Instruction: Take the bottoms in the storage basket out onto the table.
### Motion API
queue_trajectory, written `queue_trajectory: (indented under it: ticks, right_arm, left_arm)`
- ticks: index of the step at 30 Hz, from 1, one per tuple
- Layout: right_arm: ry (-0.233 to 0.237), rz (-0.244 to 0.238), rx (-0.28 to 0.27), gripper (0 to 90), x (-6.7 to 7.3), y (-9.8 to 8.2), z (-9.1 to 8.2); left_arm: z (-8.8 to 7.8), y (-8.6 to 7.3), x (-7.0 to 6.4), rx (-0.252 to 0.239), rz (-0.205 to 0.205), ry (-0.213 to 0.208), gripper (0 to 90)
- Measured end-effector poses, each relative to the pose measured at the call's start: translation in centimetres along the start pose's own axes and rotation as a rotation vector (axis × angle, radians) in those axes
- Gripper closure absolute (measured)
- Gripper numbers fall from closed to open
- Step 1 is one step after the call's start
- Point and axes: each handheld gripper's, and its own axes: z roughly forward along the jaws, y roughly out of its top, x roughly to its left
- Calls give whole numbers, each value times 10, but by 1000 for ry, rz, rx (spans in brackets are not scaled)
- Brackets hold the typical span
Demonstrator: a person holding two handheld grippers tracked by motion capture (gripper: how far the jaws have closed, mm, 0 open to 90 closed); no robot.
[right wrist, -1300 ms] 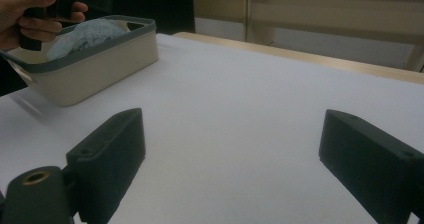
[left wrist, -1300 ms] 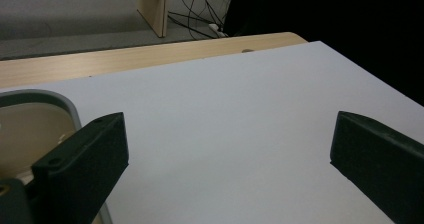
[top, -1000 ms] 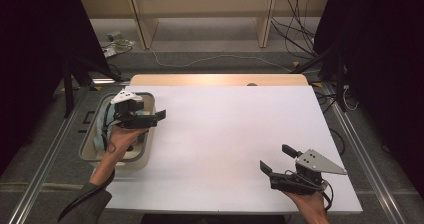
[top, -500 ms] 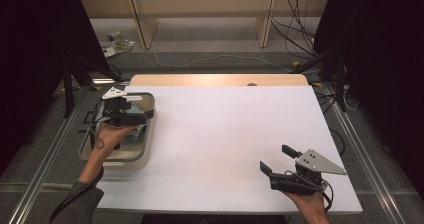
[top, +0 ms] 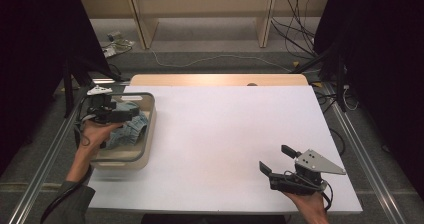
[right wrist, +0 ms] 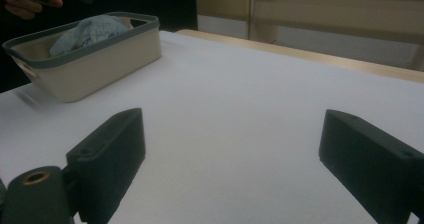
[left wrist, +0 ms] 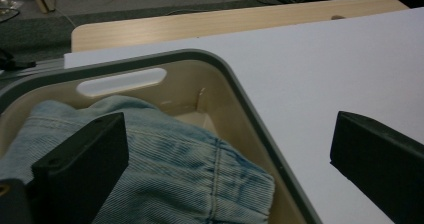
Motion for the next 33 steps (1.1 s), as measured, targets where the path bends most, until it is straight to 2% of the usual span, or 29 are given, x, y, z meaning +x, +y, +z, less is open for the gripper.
queue_trajectory:
  ticks: [7, 10, 12, 17, 20, 23, 26, 27, 32, 33]
  right_arm:
    - [5, -2, 3, 124, 1, 0, 0]
    - [8, -4, 5, 124, 1, 0, 1]
    - [8, -6, 5, 124, 1, 0, 1]
    - [16, -9, 13, 124, 2, -1, 3]
    - [13, -11, 16, 124, 2, -1, 3]
    - [13, -9, 17, 124, 2, -1, 4]
    - [15, -12, 17, 124, 2, -1, 4]
    - [17, -9, 19, 124, 2, -1, 4]
    - [20, -16, 17, 124, 3, -1, 4]
    - [22, -16, 17, 126, 3, -1, 4]
  left_arm:
    - [-3, -1, 14, 28, -25, 43, 15]
    - [-2, -3, 23, 68, -33, 67, 15]
    - [-2, -3, 25, 80, -42, 64, 15]
    - [0, -3, 28, 103, -54, 95, 7]
    - [5, -5, 32, 114, -92, 115, 5]
    - [13, -8, 33, 145, -94, 146, 0]
    - [18, -11, 36, 159, -120, 163, 0]
    - [21, -13, 38, 177, -117, 170, 0]
    - [27, -16, 40, 209, -124, 182, 0]
    - [29, -18, 41, 220, -141, 180, 0]
